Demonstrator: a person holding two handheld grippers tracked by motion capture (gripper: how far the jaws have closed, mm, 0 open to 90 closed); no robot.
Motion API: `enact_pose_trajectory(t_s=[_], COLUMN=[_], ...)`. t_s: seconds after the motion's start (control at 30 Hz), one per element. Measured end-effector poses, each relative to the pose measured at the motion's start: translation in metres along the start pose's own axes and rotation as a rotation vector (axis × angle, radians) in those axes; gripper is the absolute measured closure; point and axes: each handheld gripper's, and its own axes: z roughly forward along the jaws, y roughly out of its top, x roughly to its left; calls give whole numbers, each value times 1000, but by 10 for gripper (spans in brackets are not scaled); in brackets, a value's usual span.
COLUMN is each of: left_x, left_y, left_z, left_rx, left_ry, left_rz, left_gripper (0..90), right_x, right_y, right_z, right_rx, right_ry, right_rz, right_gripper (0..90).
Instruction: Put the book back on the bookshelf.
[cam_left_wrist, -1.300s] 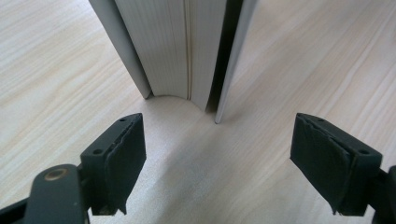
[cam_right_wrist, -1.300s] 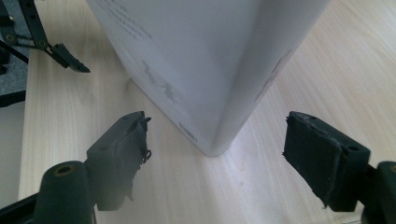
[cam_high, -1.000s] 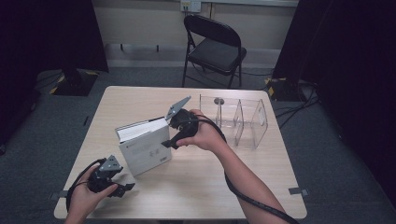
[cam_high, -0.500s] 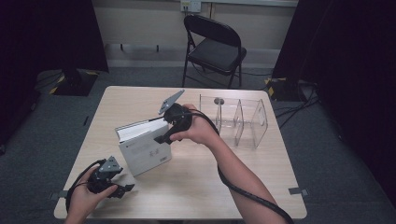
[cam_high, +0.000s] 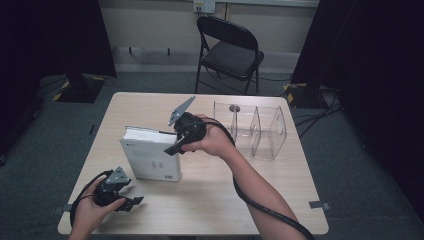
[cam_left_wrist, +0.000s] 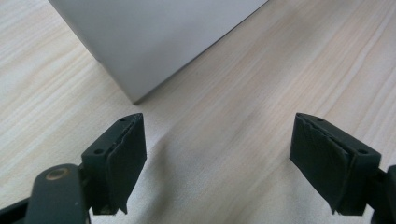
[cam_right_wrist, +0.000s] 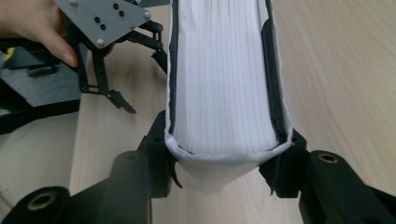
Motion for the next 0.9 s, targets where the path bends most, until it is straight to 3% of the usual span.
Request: enact_pose_trajectory(t_s=[0.17,0.53,0.67,0.9], left_x=[0,-2,-2,-1], left_y=[-2,-1,1,1], left_z=[3,13,15,20], left_rx=[-7,-41,-58,-55], left_ry=[3,14,22,19], left_rz=[4,10,34,44], left_gripper=[184,186,187,188], right_x=[7,14,16,19], right_y=[1,-21,-28,-25], right_z=[-1,-27,-36,-38], right_rx=[22,71,99,144], right_ry=[-14,-65,-75,-90], right_rz=[-15,50,68,101], right_gripper=[525,523,519,490])
